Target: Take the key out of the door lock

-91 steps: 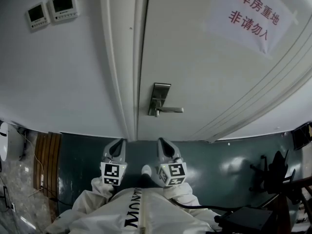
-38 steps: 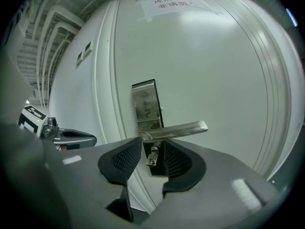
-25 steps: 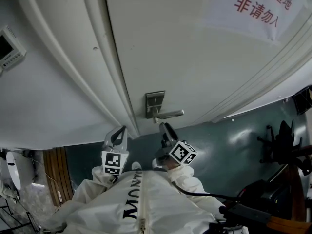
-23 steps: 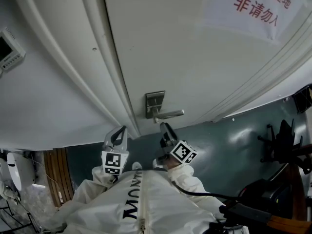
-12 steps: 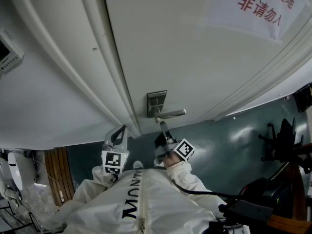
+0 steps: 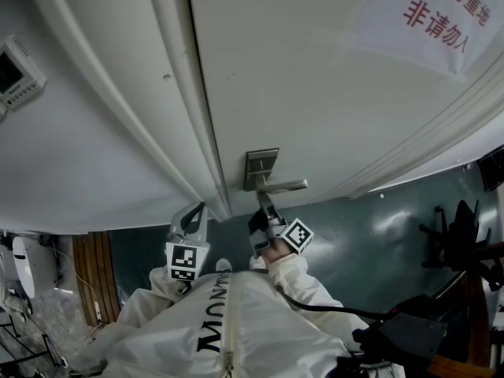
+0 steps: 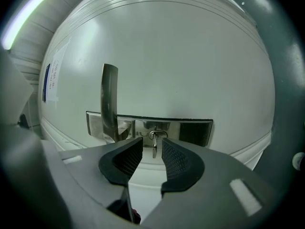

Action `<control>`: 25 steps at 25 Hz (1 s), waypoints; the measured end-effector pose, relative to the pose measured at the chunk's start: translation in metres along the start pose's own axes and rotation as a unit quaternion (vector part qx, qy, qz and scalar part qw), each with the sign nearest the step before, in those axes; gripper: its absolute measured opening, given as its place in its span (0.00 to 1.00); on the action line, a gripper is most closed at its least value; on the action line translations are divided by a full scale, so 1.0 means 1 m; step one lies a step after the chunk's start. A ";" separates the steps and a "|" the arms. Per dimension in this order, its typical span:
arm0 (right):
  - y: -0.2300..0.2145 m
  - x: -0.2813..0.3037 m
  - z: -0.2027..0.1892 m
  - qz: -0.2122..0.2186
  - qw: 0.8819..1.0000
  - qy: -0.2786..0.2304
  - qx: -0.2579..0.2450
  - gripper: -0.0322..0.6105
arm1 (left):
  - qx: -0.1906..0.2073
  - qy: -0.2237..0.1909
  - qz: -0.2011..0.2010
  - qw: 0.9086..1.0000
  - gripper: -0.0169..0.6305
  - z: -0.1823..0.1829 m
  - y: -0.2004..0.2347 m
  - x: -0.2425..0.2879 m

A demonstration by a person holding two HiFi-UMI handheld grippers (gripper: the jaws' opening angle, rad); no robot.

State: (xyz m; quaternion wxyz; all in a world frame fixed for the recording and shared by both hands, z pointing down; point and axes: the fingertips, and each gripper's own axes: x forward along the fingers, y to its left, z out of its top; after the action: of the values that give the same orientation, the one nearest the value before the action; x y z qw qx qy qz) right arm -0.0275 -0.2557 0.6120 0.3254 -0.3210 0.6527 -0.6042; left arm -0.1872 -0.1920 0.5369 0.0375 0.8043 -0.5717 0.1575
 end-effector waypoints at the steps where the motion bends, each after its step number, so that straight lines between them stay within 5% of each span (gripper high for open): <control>1: -0.002 0.001 0.000 -0.002 1.000 0.000 0.000 0.22 | -0.001 0.001 0.001 1.000 0.03 -0.001 0.001 0.000; 25: -0.006 0.019 -0.001 -0.002 1.000 0.016 0.009 0.14 | -0.011 0.009 0.017 1.000 0.03 -0.006 0.006 -0.001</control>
State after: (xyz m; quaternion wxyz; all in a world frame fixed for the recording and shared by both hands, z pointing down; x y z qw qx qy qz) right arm -0.0393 -0.2707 0.6172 0.3167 -0.3092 0.6519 -0.6158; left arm -0.1943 -0.1917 0.5412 0.0491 0.7925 -0.5867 0.1590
